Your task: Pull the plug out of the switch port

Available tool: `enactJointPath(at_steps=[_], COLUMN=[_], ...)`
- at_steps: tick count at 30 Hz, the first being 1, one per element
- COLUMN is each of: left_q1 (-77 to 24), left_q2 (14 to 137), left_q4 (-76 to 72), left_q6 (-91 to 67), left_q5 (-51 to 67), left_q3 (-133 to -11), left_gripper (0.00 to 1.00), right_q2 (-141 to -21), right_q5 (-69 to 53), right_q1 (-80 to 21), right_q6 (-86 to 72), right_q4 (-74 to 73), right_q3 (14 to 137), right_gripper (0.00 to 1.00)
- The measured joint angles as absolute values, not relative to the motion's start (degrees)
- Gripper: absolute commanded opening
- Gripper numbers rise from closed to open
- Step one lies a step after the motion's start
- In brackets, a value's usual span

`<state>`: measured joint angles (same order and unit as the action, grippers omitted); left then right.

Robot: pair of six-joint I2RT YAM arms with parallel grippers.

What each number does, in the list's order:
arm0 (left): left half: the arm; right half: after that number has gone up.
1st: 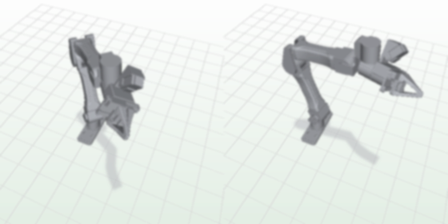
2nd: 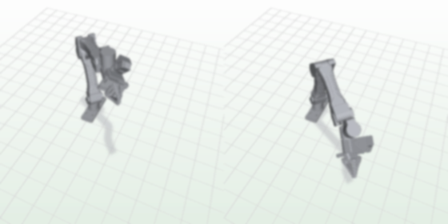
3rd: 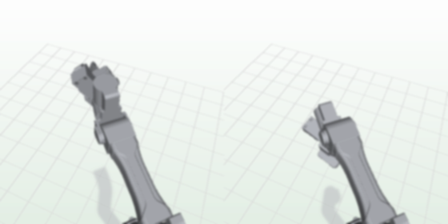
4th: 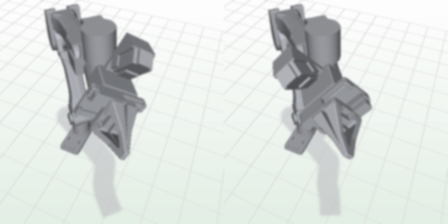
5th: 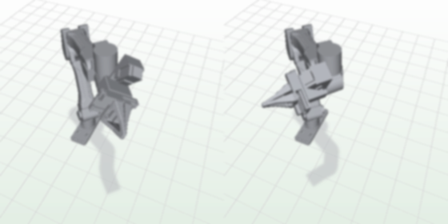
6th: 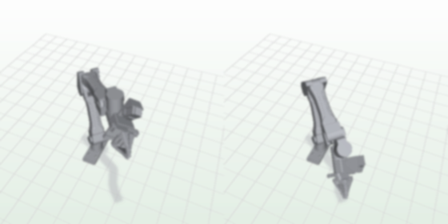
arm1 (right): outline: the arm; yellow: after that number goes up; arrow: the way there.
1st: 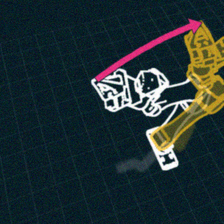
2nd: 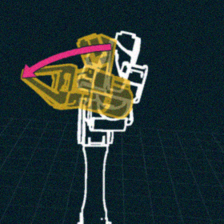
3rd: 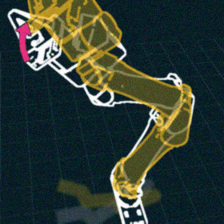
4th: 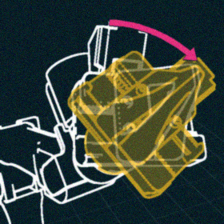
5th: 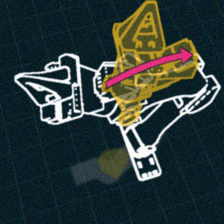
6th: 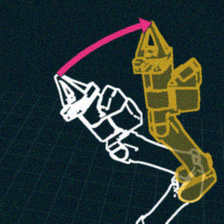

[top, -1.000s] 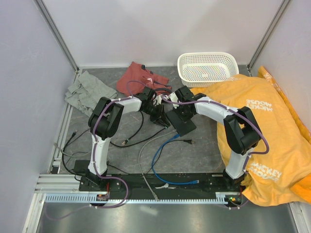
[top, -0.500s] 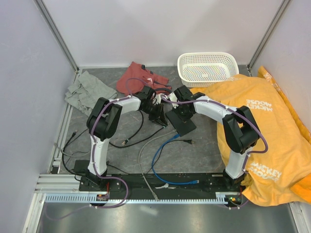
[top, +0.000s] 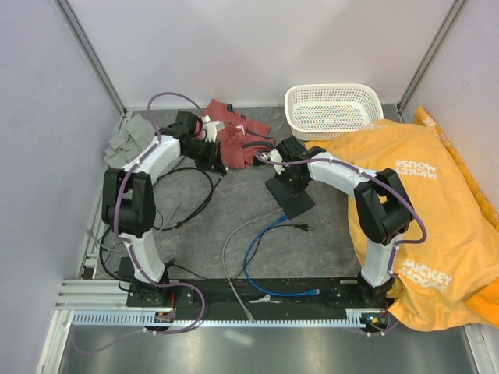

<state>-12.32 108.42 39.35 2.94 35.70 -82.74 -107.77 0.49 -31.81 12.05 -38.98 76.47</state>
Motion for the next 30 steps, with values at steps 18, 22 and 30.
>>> enactJointPath(at_steps=[18, 22, 30], left_q1=[6.09, 7.70, 7.77], left_q2=[84.23, 83.05, 91.92], left_q4=[43.29, 42.70, 43.05], left_q6=[19.70, 21.52, 21.32], left_q5=[7.94, 4.36, 1.76], left_q3=[-70.59, -62.89, -59.92], left_gripper=[0.01, 0.02, 0.19], right_q2=[-109.78, -110.26, -110.85], right_q5=[0.91, 0.99, 1.19], right_q1=[-32.18, -32.40, -32.53], right_q6=[12.03, 12.03, 12.03], right_q4=[-41.78, -42.37, -43.35], right_q3=[79.20, 79.81, 80.73], right_gripper=[0.00, 0.00, 0.00])
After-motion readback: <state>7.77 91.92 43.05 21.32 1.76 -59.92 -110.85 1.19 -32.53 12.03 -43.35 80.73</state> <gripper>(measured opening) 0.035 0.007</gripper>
